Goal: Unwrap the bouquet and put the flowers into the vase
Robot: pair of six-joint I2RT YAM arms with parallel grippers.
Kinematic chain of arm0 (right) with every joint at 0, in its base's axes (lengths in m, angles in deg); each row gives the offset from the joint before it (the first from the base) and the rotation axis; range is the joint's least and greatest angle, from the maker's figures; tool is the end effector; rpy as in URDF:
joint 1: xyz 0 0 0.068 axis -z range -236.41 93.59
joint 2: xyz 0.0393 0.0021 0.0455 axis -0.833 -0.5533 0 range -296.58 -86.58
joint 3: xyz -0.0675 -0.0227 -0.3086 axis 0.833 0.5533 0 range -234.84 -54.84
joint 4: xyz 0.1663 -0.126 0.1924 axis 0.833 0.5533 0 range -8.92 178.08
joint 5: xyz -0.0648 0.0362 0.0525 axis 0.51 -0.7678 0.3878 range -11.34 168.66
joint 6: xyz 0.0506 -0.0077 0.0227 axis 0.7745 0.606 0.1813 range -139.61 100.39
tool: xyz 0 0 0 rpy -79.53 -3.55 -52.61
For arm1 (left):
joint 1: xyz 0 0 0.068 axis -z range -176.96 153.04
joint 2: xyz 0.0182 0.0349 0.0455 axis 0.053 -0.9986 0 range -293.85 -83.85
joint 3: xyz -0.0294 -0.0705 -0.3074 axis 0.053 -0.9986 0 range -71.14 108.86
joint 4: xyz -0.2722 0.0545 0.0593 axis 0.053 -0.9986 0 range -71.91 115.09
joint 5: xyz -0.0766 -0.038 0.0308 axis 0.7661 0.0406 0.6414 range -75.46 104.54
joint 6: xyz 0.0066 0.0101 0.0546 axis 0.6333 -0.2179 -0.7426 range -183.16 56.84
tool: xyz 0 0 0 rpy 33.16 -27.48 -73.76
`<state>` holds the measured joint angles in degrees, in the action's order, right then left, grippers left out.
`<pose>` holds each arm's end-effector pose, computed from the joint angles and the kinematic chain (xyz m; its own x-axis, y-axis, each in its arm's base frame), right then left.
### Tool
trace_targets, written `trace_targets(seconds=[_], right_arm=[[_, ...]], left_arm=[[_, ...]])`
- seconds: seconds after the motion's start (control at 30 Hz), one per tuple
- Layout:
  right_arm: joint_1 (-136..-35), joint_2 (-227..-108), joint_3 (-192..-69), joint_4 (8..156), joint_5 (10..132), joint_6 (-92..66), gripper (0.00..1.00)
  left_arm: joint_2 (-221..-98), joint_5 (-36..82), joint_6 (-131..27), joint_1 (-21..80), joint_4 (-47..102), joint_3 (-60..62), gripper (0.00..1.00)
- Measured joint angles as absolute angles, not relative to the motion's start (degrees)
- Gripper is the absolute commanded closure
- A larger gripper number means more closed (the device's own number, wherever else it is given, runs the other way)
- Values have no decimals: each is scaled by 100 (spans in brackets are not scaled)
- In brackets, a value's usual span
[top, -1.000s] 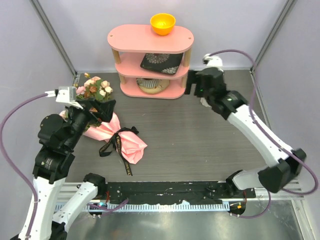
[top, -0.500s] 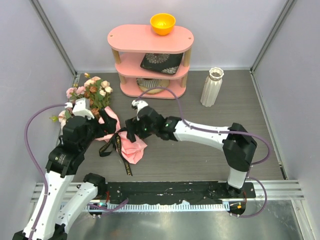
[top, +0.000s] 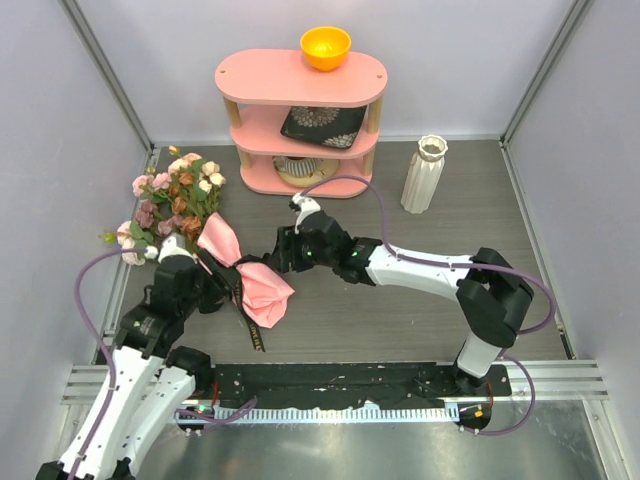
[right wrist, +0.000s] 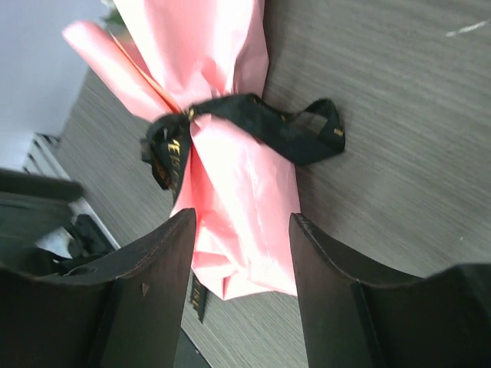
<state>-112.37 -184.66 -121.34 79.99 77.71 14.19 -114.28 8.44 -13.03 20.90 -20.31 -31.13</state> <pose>0.2350 0.3491 0.2728 -0.7014 -0.0445 -0.7114 -0.5370 0.6892 0.4863 0.0960 -0.0266 0.3082 -0.5282 -0.6316 -0.5675 -0.2848 0.7614 -0.5824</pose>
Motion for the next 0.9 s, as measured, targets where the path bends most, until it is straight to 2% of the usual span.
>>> trace_targets(seconds=[0.2, 0.33, 0.37, 0.53, 0.57, 0.73, 0.9], right_arm=[[-10691, -18385, -12014, 7488, 7185, 1885, 42], [-10413, -18650, -12108, 7261, 6776, 2066, 42], [-10380, -18755, -12165, 7243, 6715, 2081, 42], [-10398, -19107, -12257, 7197, 6405, 2121, 43], [-10404, -19135, -12257, 7191, 6343, 2127, 43], [-10503, -19142, -12193, 7033, 6136, 2044, 47], [-10940, -19072, -12090, 7304, 6538, 1493, 44]], left_arm=[[-11267, 1167, -398, 2090, -1977, -4320, 37], [-10705, 1375, -57, 2090, -1758, -4750, 43], [-10486, 1449, 26, 2090, -1645, -4875, 48], [-10185, 1812, 249, 2090, -1306, -5393, 45], [-10189, 1838, 244, 2090, -1325, -5426, 41], [-10265, 1866, 225, 2090, -1334, -5369, 41], [-10593, 1716, -291, 2093, -1472, -4460, 37]])
